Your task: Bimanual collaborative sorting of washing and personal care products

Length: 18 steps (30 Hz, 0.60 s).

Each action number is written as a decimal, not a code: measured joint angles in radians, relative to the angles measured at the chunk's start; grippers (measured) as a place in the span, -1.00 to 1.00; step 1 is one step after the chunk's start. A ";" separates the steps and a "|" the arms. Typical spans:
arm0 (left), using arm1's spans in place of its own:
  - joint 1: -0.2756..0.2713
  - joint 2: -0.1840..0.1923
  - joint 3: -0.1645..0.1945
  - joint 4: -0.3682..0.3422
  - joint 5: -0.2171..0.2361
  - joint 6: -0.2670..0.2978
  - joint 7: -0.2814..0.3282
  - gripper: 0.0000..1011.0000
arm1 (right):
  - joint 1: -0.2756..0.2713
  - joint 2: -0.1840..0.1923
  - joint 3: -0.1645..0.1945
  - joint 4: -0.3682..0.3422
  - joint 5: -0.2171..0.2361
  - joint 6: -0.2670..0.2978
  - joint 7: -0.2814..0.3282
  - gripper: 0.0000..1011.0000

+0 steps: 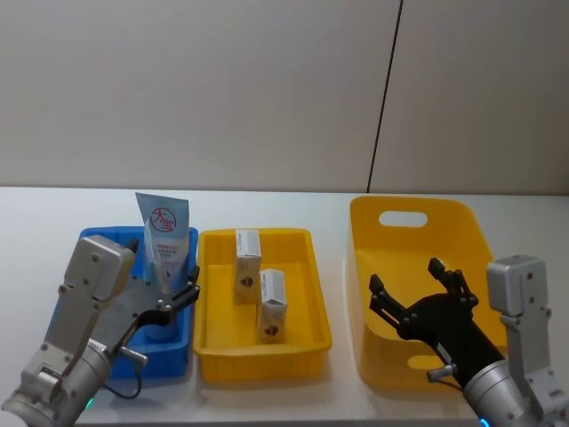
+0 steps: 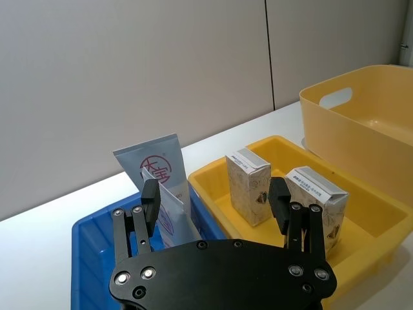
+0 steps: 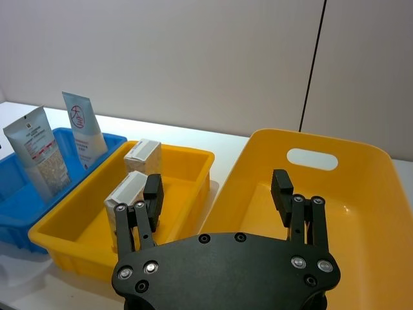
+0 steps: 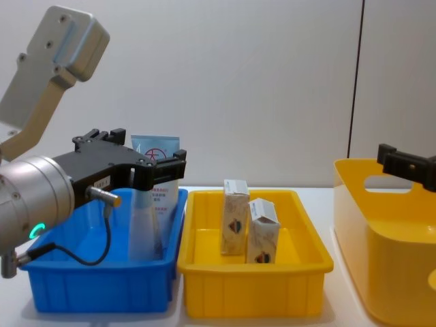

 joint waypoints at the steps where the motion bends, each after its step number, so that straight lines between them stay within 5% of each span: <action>1: 0.000 0.000 0.000 0.000 0.000 0.000 0.000 0.98 | 0.000 0.000 0.000 0.000 0.000 0.000 0.000 0.99; 18: 0.000 0.000 0.000 0.000 0.000 0.000 0.000 0.98 | 0.000 0.000 0.000 0.000 0.000 0.000 0.000 0.99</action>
